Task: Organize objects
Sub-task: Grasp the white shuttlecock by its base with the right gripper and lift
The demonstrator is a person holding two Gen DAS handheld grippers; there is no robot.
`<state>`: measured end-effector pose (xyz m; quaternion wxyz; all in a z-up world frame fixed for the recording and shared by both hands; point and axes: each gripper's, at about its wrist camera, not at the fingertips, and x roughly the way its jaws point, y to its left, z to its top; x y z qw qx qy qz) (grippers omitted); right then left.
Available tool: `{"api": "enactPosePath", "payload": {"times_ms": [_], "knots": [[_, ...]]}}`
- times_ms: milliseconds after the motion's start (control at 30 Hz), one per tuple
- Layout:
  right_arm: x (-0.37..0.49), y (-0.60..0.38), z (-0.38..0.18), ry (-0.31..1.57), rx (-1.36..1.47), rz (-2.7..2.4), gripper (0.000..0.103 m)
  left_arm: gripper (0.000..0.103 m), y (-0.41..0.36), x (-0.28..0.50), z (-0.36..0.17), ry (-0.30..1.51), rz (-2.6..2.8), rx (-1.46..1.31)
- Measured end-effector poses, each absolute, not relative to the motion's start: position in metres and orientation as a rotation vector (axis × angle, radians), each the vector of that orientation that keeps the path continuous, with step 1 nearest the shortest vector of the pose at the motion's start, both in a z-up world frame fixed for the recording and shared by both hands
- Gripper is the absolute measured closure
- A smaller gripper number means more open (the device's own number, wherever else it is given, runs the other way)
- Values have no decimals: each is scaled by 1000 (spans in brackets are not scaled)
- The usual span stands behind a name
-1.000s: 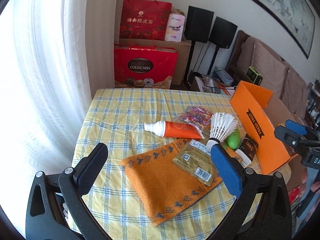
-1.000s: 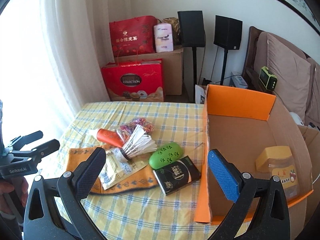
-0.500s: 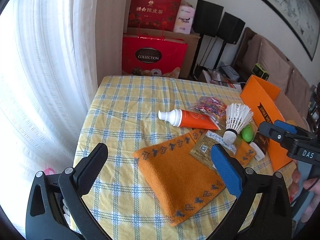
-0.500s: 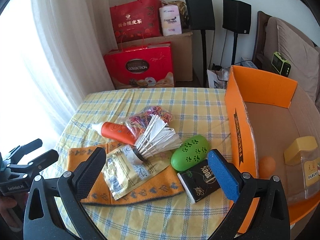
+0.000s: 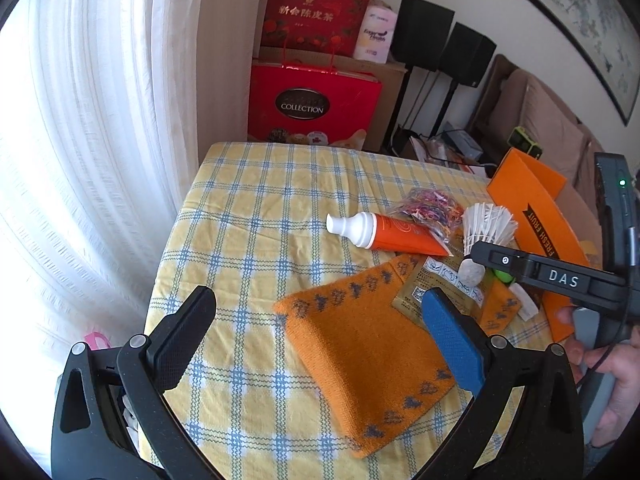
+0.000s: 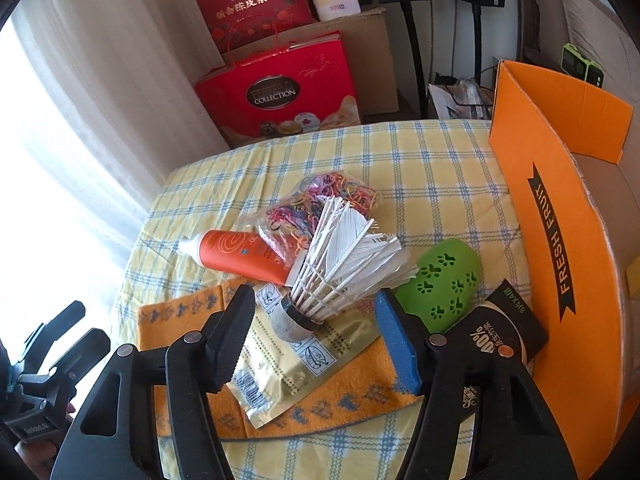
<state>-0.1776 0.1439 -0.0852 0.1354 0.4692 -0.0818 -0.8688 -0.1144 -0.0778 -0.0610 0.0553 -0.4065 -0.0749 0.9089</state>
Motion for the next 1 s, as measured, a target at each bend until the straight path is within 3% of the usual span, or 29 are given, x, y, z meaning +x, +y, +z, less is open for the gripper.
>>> {"api": "enactPosePath", "payload": {"times_ms": [200,433,600,1000], "knots": [[-187,141,-101,-288,1404,-2493,49,0,-81,-116,-63,-243,2756,-1239],[-195,142,-102,-336,1393,-2493,49,0,-83,-117,-67,-254,2749,-1249],[-197,138,-104,-309,1395,-2485,74,0,-81,-118,-67,-267,2735,-1250],[-175,148,-84,-293,1322,-2471,74,0,-66,-147,-57,-343,2650,-1257]]}}
